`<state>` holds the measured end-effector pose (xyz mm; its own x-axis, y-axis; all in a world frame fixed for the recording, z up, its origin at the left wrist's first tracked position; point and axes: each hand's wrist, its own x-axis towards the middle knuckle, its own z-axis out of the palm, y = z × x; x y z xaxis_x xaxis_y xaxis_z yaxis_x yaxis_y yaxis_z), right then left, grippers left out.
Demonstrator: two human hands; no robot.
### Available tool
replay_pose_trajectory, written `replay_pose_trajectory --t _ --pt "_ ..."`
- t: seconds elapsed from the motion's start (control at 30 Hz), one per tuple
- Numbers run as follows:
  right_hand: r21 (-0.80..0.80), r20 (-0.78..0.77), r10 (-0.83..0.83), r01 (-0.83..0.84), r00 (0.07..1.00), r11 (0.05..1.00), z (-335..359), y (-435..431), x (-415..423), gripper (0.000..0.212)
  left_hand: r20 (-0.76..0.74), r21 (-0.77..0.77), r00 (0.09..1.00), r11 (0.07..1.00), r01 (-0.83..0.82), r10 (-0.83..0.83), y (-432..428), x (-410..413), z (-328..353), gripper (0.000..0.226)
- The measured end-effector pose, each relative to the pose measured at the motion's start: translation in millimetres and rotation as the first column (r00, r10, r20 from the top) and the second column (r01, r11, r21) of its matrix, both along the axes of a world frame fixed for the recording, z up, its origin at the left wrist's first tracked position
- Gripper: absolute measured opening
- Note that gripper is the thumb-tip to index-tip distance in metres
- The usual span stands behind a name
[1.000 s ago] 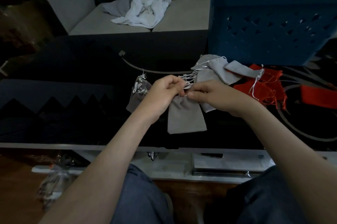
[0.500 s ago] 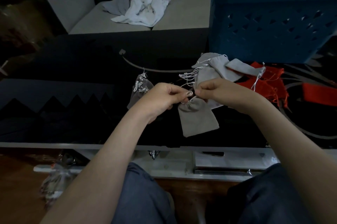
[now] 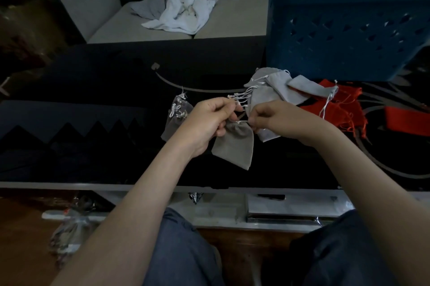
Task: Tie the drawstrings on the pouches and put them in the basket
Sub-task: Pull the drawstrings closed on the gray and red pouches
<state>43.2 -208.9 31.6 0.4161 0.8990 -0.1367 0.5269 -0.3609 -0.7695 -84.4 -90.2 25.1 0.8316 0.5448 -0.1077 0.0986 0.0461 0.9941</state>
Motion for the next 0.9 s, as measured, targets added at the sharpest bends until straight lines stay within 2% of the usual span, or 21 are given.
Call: replay_pose_trajectory --t 0.2,0.3,0.43,0.57,0.73,0.9 --pt "0.012 -0.095 -0.212 0.214 0.973 0.977 -5 9 -9 0.033 -0.051 0.063 0.995 0.994 -0.086 0.089 2 4 -6 0.013" --pt "0.057 -0.172 -0.298 0.311 0.939 0.949 -10 18 -16 0.036 -0.071 -0.013 0.989 0.991 -0.13 0.129 1 6 -7 0.012" --pt "0.199 -0.348 -0.202 0.283 0.915 0.938 -6 20 -20 0.031 -0.068 -0.14 0.985 0.976 -0.166 0.157 1 8 -5 0.017" --pt "0.297 -0.159 -0.077 0.122 0.984 0.947 -5 15 -25 0.024 -0.093 -0.034 0.978 0.981 -0.189 0.185 2 9 -7 0.022" --pt "0.317 0.082 -0.1 0.069 0.992 0.946 -9 15 -23 0.024 -0.101 0.125 0.982 0.981 -0.148 0.161 1 7 -6 0.024" --pt "0.346 -0.001 -0.176 0.166 0.984 0.924 -10 17 -25 0.02 -0.08 0.132 0.991 0.987 -0.092 0.104 -5 7 -4 0.024"
